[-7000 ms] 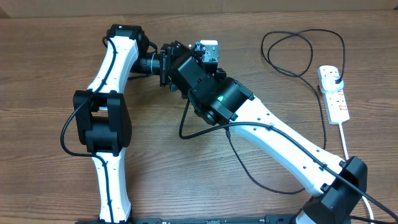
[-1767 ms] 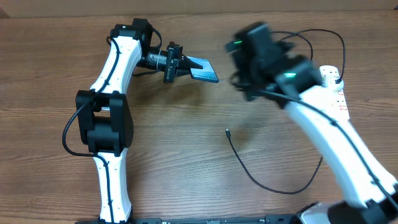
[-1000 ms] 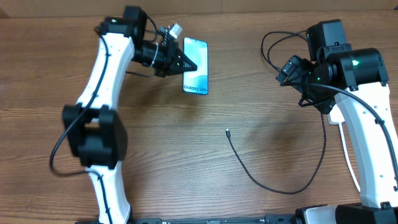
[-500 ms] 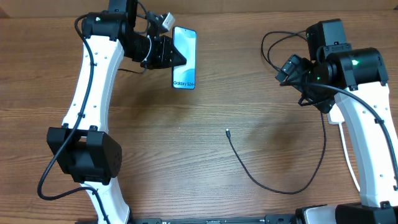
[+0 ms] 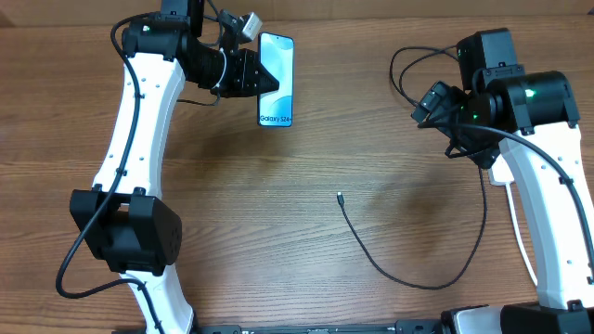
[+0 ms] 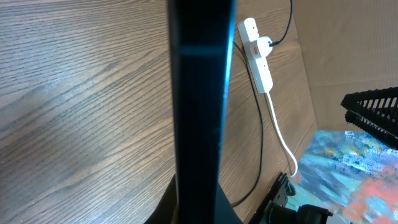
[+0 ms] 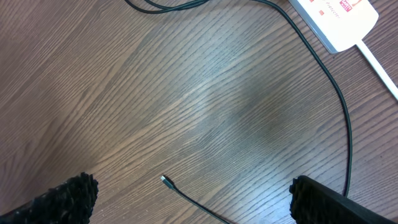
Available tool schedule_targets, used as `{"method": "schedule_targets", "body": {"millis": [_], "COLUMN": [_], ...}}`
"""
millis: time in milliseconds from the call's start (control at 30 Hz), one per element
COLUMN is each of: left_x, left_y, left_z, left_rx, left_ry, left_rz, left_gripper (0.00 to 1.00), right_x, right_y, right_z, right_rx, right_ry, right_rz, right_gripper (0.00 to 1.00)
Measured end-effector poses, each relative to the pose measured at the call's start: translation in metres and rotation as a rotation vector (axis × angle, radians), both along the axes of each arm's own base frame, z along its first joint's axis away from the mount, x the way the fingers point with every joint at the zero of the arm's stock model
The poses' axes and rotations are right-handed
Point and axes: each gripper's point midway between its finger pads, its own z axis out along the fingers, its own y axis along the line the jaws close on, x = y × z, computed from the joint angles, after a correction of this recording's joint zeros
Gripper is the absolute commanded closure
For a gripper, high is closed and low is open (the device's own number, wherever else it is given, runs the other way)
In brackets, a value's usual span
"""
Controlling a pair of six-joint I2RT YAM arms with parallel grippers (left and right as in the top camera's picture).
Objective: Plug charger to phone and switch on socket
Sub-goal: 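Open the right gripper and withdraw it to the right, then move the right gripper over the USB-C plug end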
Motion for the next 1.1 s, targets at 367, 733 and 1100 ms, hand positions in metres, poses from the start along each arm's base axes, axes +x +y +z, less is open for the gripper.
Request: {"method": "schedule_targets", "body": {"millis": [367,733,1100], "left_x": [0.000,0.001,0.001], "left_y": [0.000,0.002,0.007], "left_z": [0.000,-0.002,-0.007], "left_rx": [-0.003,0.015,0.048], "left_ry": [0.015,0.017,0.026], "left_rz": [0.013,0.023,0.037], "left_gripper": [0.96,0.96,0.96], "right_x": [0.000,0.000,0.022], "right_y": [0.000,0.000,0.004], "right_z": [0.000,0.000,0.008], "right_rx": [0.000,0.000,0.020], "right_ry": [0.000,0.000,-0.094], "right_rz": [0.000,0.000,0.003], "right_gripper": [0.00,0.00,0.00]}}
